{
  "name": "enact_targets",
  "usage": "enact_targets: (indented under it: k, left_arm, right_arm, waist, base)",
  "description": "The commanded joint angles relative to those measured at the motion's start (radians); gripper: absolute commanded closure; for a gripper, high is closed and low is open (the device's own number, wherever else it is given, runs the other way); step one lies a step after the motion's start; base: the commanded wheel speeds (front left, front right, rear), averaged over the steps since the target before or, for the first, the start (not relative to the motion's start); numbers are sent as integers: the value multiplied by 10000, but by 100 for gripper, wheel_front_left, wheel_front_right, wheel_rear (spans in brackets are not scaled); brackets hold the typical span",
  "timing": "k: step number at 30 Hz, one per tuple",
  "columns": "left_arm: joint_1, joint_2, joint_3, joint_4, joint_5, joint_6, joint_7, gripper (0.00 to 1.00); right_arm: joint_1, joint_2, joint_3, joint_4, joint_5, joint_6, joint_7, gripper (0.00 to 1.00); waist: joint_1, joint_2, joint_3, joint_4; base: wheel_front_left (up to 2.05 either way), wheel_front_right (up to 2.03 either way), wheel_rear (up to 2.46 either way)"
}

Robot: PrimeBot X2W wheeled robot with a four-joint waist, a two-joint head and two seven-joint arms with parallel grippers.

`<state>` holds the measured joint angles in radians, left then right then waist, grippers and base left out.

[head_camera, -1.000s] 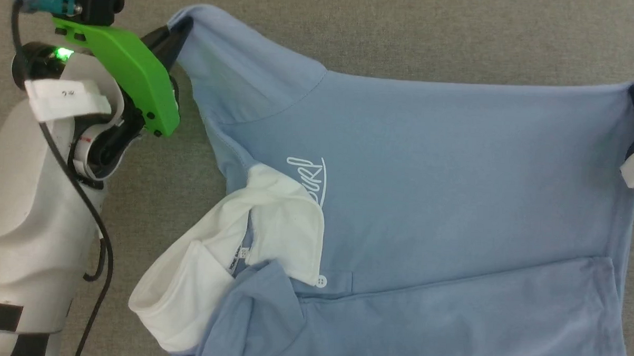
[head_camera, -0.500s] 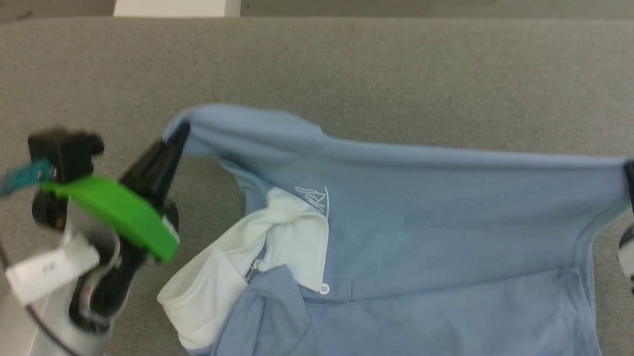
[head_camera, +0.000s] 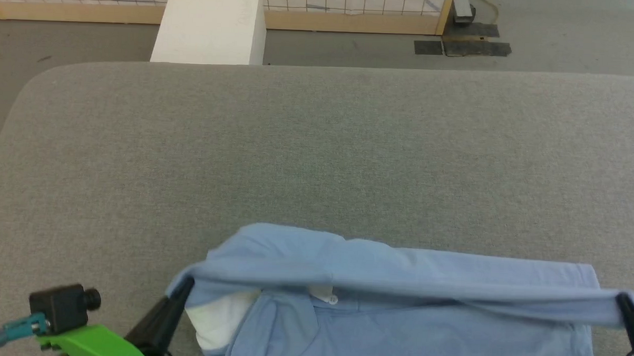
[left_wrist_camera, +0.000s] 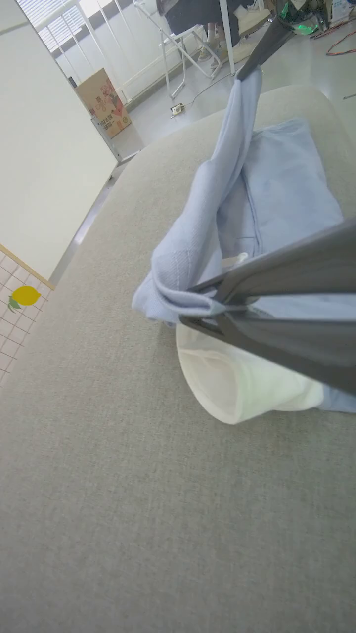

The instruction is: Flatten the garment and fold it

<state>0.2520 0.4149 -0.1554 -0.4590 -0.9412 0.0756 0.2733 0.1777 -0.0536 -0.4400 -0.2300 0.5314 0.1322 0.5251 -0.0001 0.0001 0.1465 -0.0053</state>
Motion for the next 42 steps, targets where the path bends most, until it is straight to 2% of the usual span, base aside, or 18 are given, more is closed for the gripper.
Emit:
enact_targets:
  k: [1, 5, 9, 20, 22, 23, 24, 25, 31, 36, 40, 42]
  left_arm:
    - [280, 21, 18, -21, -160, 120, 123, 100]
    - [781, 61, -153, 58, -333, 377, 509, 100]
    - [658, -95, -501, 499, -492, 275, 709, 100]
    - [-645, -493, -1277, 3061, 56, 113, 745, 100]
    - [-885, -555, -1348, 3414, 116, 59, 723, 100]
    - [-986, -575, -1364, 3547, 149, 40, 696, 100]
    - [-1104, -604, -1370, 3685, 191, 15, 635, 84]
    - [-1209, -647, -1350, 3787, 236, -11, 519, 0]
    - [-1364, -904, -1154, 3630, 77, -224, 10, 0]
    - [-1155, -976, -629, 2393, 22, -327, -766, 0]
    - [-1194, -1040, -49, 1467, 986, -122, -2214, 0]
    - [-1355, -1137, 283, 1226, 1838, 98, -3309, 0]
  right_arm:
    - [196, 19, -7, 56, 129, -15, 70, 100]
    - [580, 29, 90, 405, 69, -15, 255, 100]
    - [493, 31, 272, 707, -142, -15, 330, 100]
    - [-345, 33, 949, 2259, -599, -15, 97, 100]
    - [-476, 33, 971, 2541, -656, -15, 46, 82]
    - [-527, 33, 983, 2656, -683, -15, 17, 69]
    - [-590, 33, 996, 2775, -703, -15, -23, 51]
    - [-652, 33, 997, 2880, -690, -15, -65, 0]
    - [-724, 33, 941, 2704, -385, -15, 112, 0]
    - [-469, 28, 595, 1134, -38, -15, 725, 0]
    - [-430, 30, 133, -223, -83, -15, 463, 0]
    - [-488, 31, -9, -566, -343, -15, -32, 0]
  waist:
    - [1, -1, -26, 59]
    - [1, -1, 27, 83]
    - [1, -1, 147, 55]
    - [1, -1, 396, -74]
    - [1, -1, 446, -69]
    - [1, -1, 467, -69]
    - [1, -1, 492, -72]
    - [1, -1, 513, -80]
    - [1, -1, 568, -136]
    - [1, -1, 584, -142]
    - [1, -1, 634, -144]
    - [1, -1, 672, -152]
  base:
    - [0, 0, 0]
    - [0, 0, 0]
    - [0, 0, 0]
    - [0, 0, 0]
    - [0, 0, 0]
    - [0, 0, 0]
    - [0, 0, 0]
    - [0, 0, 0]
    - [0, 0, 0]
    - [0, 0, 0]
    - [0, 0, 0]
    - [0, 0, 0]
